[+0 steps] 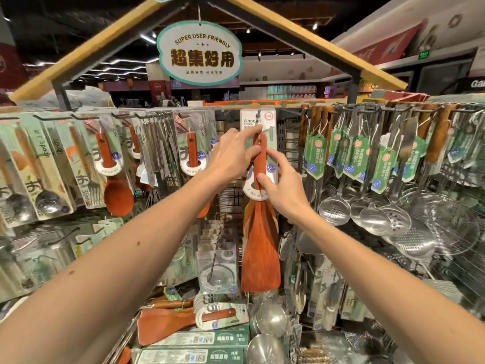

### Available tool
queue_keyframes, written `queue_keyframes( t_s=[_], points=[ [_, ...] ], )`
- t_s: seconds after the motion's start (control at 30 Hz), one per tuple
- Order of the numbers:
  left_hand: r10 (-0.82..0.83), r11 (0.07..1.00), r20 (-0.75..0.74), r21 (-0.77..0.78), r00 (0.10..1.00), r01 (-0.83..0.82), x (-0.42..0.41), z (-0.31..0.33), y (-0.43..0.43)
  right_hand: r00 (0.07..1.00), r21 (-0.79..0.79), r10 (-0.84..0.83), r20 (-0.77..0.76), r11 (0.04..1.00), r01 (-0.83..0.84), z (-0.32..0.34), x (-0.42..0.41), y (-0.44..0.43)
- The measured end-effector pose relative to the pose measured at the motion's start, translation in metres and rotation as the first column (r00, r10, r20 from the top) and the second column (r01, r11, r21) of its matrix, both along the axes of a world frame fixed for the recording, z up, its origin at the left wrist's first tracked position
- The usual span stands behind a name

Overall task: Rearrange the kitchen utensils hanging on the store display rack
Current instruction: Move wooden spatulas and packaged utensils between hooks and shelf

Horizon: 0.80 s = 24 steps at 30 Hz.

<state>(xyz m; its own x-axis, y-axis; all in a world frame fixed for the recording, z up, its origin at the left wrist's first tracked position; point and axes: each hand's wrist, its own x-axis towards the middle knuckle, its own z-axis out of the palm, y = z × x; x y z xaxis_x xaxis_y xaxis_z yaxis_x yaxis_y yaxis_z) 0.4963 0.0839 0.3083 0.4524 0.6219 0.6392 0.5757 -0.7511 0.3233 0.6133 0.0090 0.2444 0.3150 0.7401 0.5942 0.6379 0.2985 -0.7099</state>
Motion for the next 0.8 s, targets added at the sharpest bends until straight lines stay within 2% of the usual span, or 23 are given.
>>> queue_keyframes(
  t_s=[0.27, 0.33, 0.43, 0.6, 0.7, 0.8],
  points=[
    [0.087, 0.992, -0.204, 0.112, 0.975, -0.065, 0.0, -0.003, 0.019, 0.996, -0.105, -0.029, 0.079, 0.994, 0.037, -0.007, 0.005, 0.023],
    [0.07, 0.992, -0.269, 0.121, 0.961, -0.039, -0.006, -0.006, 0.023, 0.995, -0.135, 0.001, 0.096, 0.991, 0.013, -0.011, 0.005, 0.021],
    [0.0, 0.991, -0.279, 0.128, 0.96, 0.038, -0.02, -0.011, 0.023, 0.99, -0.195, -0.016, 0.143, 0.98, 0.044, -0.021, 0.004, 0.012],
    [-0.003, 0.983, -0.332, 0.171, 0.943, 0.063, -0.06, -0.026, 0.005, 0.966, -0.346, -0.073, 0.247, 0.925, 0.159, -0.06, -0.018, -0.013],
    [-0.024, 0.985, -0.382, 0.147, 0.924, 0.087, -0.093, -0.041, -0.016, 0.96, -0.351, -0.048, 0.274, 0.925, 0.146, -0.092, -0.048, -0.036],
    [-0.05, 0.991, -0.451, 0.089, 0.891, 0.1, -0.138, -0.068, -0.041, 0.974, -0.366, 0.005, 0.225, 0.927, 0.08, -0.132, -0.087, -0.059]
  ],
)
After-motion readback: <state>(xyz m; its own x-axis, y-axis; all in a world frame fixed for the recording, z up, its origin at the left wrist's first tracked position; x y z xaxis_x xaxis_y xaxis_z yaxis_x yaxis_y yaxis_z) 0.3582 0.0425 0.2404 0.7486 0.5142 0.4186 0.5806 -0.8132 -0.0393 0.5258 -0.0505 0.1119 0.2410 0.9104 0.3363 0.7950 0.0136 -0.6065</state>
